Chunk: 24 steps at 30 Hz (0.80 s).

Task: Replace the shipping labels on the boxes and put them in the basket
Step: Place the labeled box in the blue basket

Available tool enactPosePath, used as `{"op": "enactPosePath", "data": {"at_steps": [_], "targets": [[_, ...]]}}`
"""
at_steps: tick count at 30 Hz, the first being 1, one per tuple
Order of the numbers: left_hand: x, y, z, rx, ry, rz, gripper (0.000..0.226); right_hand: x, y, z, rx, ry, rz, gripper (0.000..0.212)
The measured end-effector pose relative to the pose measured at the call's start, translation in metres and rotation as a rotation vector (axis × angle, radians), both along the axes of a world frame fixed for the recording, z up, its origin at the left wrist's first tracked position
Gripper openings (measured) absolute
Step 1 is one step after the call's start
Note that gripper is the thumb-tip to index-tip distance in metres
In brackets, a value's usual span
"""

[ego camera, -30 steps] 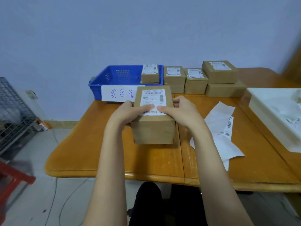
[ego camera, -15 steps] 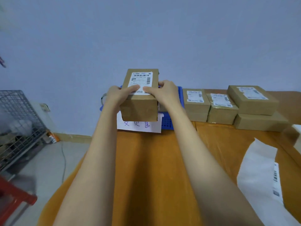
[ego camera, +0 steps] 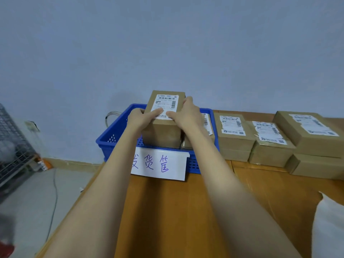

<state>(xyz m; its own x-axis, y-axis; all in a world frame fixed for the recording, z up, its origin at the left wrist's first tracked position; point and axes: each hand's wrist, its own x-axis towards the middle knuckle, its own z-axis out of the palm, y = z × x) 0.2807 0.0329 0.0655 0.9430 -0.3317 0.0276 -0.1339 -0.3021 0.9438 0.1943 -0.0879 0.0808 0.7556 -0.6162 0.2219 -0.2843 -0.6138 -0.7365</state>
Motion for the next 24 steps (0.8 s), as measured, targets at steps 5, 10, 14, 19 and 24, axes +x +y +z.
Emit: {"op": "enactPosePath", "data": {"at_steps": [5, 10, 14, 19, 24], "targets": [[0.010, -0.003, -0.030, 0.177, 0.037, -0.033, 0.039, 0.013, -0.008, -0.022, -0.371, 0.375, -0.044, 0.075], [0.017, -0.003, -0.045, 0.416, 0.031, -0.100, 0.060, 0.015, -0.007, -0.035, -0.498, 0.546, -0.012, 0.074], [0.015, -0.006, -0.046, 0.525, -0.005, -0.096, 0.083, 0.014, -0.006, -0.040, -0.538, 0.550, -0.020, 0.083], [0.000, -0.009, -0.043, 0.534, -0.134, 0.048, 0.078, 0.003, -0.003, -0.040, -0.469, 0.175, -0.102, 0.069], [-0.082, -0.049, -0.005, -0.079, -0.535, 0.139, 0.022, -0.067, -0.056, -0.017, 0.297, -0.654, -0.431, 0.033]]}}
